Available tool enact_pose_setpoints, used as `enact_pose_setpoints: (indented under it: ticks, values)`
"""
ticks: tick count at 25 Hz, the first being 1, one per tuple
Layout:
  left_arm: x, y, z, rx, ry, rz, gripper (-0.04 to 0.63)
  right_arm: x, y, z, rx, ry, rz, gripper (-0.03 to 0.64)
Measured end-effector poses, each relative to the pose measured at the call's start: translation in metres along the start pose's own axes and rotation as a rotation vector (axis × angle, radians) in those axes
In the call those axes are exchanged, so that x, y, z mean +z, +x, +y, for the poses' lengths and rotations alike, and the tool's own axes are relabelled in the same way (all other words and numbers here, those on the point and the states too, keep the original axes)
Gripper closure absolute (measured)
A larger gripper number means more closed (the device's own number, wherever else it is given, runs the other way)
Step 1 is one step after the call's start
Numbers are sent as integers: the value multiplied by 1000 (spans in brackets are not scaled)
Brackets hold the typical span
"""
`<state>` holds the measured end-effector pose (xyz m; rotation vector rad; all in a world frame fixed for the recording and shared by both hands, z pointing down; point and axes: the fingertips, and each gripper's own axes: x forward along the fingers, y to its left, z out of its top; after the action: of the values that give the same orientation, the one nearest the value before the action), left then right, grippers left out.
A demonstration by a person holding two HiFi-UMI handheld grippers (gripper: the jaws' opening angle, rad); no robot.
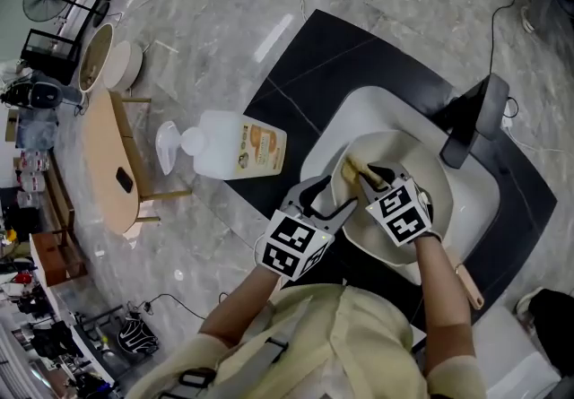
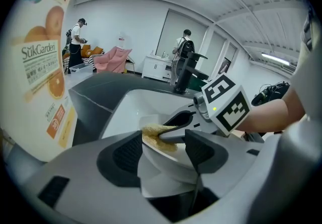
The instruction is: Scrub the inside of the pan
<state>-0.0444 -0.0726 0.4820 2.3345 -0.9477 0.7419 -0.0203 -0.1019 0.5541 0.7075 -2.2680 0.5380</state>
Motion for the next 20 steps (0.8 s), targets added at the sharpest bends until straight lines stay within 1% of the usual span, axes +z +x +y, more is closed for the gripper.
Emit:
enact_pose_setpoints:
  ticks: [2, 5, 11, 16, 20]
  values:
    - [-1, 1, 0, 7, 11, 5, 325, -3, 5, -8, -25, 13, 7, 538]
    - [-2, 2, 1, 15, 35, 13, 325, -7, 11, -26, -87, 16, 26, 538]
    - [-2, 4, 2, 22, 42, 25, 327, -17, 18, -53, -191, -28, 82, 538]
    - [-3, 4, 2, 33, 64, 36, 327, -31, 19, -71, -288, -79, 149, 538]
    - [-3, 4, 0, 32, 83, 48, 327, -50, 12, -89, -368, -114, 234, 538]
